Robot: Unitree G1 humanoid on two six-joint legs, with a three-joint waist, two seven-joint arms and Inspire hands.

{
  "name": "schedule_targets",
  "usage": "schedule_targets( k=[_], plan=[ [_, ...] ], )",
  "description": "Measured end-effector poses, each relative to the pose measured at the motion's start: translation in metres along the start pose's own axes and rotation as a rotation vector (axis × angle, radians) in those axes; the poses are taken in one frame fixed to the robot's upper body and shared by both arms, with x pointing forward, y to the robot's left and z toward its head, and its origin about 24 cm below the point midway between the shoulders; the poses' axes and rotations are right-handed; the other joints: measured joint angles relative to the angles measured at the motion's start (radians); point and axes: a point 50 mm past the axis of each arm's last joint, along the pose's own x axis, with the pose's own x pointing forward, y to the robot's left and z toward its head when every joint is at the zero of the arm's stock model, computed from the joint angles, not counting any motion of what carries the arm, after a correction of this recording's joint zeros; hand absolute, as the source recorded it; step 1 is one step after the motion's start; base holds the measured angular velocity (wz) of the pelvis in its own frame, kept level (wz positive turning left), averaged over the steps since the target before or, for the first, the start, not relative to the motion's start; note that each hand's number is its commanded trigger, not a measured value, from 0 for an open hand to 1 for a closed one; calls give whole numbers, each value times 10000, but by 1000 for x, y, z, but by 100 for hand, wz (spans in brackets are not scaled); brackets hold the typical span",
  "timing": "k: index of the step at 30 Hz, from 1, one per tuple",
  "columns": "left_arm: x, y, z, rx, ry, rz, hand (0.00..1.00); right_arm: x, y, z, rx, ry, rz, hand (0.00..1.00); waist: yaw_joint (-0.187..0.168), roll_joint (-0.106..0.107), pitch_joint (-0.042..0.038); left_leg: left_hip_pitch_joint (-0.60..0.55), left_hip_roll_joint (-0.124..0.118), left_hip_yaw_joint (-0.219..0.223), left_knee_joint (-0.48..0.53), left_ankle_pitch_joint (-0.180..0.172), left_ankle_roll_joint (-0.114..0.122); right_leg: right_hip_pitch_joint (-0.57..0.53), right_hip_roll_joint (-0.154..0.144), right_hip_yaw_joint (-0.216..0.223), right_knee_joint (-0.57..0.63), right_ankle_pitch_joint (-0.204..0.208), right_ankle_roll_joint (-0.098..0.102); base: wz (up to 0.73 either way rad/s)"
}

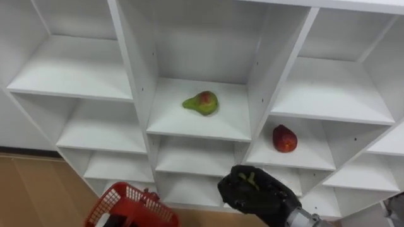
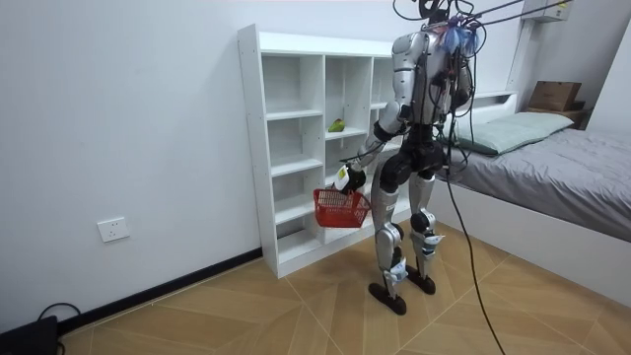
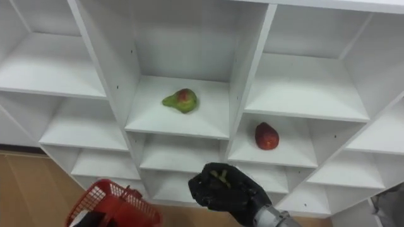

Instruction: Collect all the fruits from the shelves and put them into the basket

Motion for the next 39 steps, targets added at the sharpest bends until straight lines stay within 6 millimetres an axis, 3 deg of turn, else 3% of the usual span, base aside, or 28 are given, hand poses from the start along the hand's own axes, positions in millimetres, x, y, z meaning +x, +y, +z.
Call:
schedule_targets(
  k=[3,7,11,17,24,30,39],
  plan=[
    [3,-3,10,-113,-330,-206,100,4,4,-4,167,78,127,100,-36,8,61,-164,-2,-42,80,0,2,-132,3,-5,47,0,0,0],
    [6,-12,27,-292,-792,-782,100,12,-1,-22,787,892,-87,100,-57,-41,64,-410,-34,-226,191,2,3,-253,-8,-156,38,0,-1,13],
    [7,-16,47,-231,-1583,-1276,100,17,-3,-21,1130,822,-218,100,-2,82,67,-1009,-31,-336,469,16,14,-691,-3,-285,72,42,-24,10],
    [6,-24,57,-148,-2129,-1904,100,26,-1,-19,1130,976,-57,100,-23,353,105,-1243,-37,-338,553,22,26,-1022,-34,-303,262,43,-24,-1],
    [4,-33,61,-146,-2312,-2409,100,28,-11,-21,1256,1374,-457,100,-38,415,123,-1611,-67,-380,665,61,64,-1418,-109,-442,481,35,-14,1],
    [2,-50,68,-98,-2515,-3027,100,35,-13,-22,2596,939,-760,100,-47,455,152,-1789,-76,-328,661,119,128,-1656,-192,-422,590,34,-2,0],
    [-1,-56,85,-304,-3110,-3599,100,33,-14,-33,3061,1260,-1021,100,-55,685,190,-2174,-80,-311,762,133,121,-2083,-190,-412,753,34,-3,0]
  ],
)
